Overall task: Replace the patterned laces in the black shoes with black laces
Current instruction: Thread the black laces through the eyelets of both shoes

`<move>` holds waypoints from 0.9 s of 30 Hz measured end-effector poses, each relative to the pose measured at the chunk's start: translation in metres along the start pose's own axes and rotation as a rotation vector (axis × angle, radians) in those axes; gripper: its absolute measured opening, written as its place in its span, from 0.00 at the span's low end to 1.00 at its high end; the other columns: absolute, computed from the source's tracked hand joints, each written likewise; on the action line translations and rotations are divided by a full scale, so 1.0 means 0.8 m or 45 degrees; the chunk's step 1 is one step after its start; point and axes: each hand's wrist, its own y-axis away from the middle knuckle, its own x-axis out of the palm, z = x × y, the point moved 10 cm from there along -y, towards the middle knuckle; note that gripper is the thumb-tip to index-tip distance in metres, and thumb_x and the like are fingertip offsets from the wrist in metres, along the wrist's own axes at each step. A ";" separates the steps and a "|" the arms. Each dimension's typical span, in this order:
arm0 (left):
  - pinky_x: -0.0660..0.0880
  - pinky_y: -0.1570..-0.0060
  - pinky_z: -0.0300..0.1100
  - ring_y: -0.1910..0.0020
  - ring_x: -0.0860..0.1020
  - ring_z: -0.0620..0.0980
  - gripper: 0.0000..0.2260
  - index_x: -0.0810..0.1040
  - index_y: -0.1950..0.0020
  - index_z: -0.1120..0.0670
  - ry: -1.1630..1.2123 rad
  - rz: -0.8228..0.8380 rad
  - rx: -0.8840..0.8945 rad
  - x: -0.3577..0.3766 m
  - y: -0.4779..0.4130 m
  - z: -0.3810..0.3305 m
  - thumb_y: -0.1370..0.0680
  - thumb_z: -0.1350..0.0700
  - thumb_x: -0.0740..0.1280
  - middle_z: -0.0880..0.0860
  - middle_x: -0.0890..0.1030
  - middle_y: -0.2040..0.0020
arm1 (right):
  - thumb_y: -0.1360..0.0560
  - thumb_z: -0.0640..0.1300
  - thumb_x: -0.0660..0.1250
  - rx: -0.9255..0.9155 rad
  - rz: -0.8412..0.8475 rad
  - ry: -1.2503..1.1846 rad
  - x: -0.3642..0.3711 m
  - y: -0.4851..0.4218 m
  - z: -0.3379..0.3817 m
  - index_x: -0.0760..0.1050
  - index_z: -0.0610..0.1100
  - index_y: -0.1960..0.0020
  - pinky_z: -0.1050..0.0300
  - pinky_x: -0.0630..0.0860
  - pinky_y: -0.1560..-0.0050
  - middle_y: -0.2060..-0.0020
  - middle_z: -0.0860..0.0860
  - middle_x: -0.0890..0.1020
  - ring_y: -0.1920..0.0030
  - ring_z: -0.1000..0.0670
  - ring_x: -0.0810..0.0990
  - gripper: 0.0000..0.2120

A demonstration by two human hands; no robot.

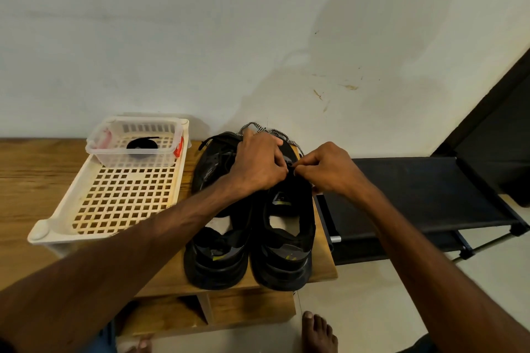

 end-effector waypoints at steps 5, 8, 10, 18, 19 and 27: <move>0.65 0.38 0.44 0.32 0.64 0.52 0.03 0.89 0.58 0.50 0.001 -0.019 -0.026 0.002 0.000 0.001 0.29 0.57 0.76 0.42 0.79 0.36 | 0.22 0.39 0.71 -0.004 0.014 -0.004 -0.001 0.002 0.001 0.87 0.42 0.49 0.63 0.82 0.66 0.57 0.47 0.87 0.63 0.49 0.87 0.06; 0.62 0.39 0.44 0.31 0.64 0.53 0.02 0.88 0.57 0.50 -0.041 -0.077 -0.075 0.003 0.002 0.004 0.28 0.55 0.76 0.44 0.78 0.34 | 0.21 0.42 0.71 0.020 0.053 -0.033 0.003 0.001 -0.001 0.86 0.43 0.48 0.62 0.83 0.64 0.56 0.48 0.87 0.63 0.50 0.87 0.06; 0.60 0.40 0.43 0.31 0.64 0.53 0.02 0.88 0.56 0.50 -0.032 -0.091 -0.116 0.005 0.003 0.007 0.27 0.55 0.75 0.46 0.77 0.33 | 0.19 0.45 0.69 0.047 0.071 -0.071 0.006 -0.001 -0.006 0.85 0.42 0.49 0.54 0.86 0.59 0.57 0.46 0.87 0.61 0.48 0.88 0.08; 0.56 0.44 0.42 0.31 0.63 0.55 0.04 0.88 0.52 0.50 0.125 0.009 -0.306 0.009 0.001 0.022 0.25 0.56 0.75 0.49 0.80 0.37 | 0.20 0.37 0.69 0.007 -0.074 0.021 0.004 -0.011 -0.013 0.84 0.40 0.48 0.66 0.78 0.70 0.62 0.48 0.84 0.68 0.54 0.84 0.05; 0.55 0.44 0.42 0.31 0.63 0.55 0.04 0.88 0.52 0.49 0.125 0.014 -0.304 0.009 0.001 0.022 0.24 0.56 0.75 0.49 0.80 0.37 | 0.21 0.38 0.71 -0.003 -0.104 0.031 0.002 -0.013 -0.013 0.85 0.41 0.51 0.65 0.79 0.69 0.64 0.49 0.84 0.70 0.53 0.84 0.03; 0.60 0.33 0.54 0.28 0.62 0.55 0.05 0.87 0.51 0.48 -0.056 0.051 -0.110 0.006 0.003 0.006 0.26 0.54 0.74 0.46 0.75 0.29 | 0.21 0.45 0.69 -0.018 -0.128 0.140 -0.002 -0.019 -0.006 0.84 0.39 0.63 0.51 0.84 0.59 0.70 0.45 0.85 0.67 0.48 0.85 0.15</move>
